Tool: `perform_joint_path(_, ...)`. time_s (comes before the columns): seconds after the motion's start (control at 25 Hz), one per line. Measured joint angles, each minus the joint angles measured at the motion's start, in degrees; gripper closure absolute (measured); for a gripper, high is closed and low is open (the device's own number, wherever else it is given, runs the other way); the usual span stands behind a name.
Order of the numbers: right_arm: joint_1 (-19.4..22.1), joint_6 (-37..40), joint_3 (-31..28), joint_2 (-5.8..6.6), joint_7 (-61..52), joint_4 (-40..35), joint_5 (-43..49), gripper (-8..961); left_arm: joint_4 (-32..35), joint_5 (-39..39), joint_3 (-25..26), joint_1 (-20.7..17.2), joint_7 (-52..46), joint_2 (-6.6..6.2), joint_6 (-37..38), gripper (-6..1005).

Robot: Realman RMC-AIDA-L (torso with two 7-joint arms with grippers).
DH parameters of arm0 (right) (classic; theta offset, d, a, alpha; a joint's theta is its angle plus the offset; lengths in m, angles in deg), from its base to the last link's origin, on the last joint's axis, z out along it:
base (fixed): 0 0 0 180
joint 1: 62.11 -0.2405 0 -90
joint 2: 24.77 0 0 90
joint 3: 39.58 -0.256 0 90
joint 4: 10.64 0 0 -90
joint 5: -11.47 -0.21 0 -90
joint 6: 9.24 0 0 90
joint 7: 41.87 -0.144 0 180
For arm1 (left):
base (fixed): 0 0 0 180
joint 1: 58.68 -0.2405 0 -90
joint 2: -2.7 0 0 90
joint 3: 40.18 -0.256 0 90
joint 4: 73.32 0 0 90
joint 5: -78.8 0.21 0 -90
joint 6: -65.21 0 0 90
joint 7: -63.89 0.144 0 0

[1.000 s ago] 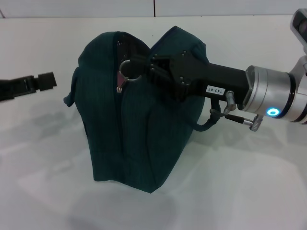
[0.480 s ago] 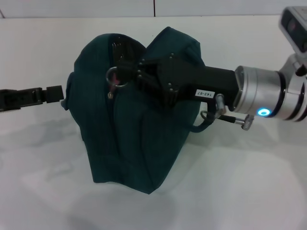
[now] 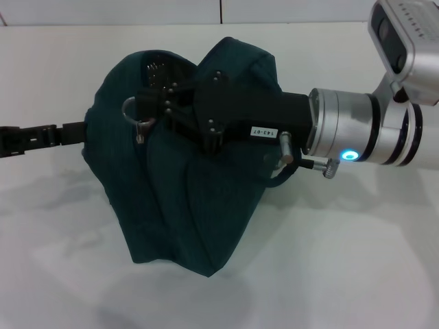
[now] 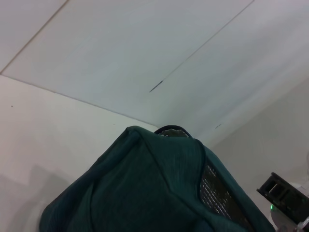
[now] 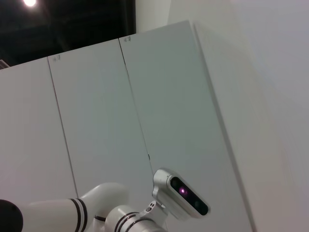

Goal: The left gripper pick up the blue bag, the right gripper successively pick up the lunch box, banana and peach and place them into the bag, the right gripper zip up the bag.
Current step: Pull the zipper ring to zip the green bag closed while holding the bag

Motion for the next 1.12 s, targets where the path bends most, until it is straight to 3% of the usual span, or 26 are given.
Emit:
perform_joint_path(0.32,-0.04,-0.32,0.05,0.0,0.56,0.4,-0.08,868,0.06,0.08,-5.08,1.34,-4.46,-1.01,-0.12,150)
perform_joint_path(0.92,0.63,-1.01,0.95,0.0,1.55,0.26,-0.22,866,0.05,2.44,-5.34,3.56,-6.78,-1.26,-0.5,152)
perform_joint_path(1.12,1.34,-0.87,0.46,0.0,1.58,0.44,-0.44,866,0.05,4.82,-4.69,2.16,-0.97,-0.89,-0.69,151)
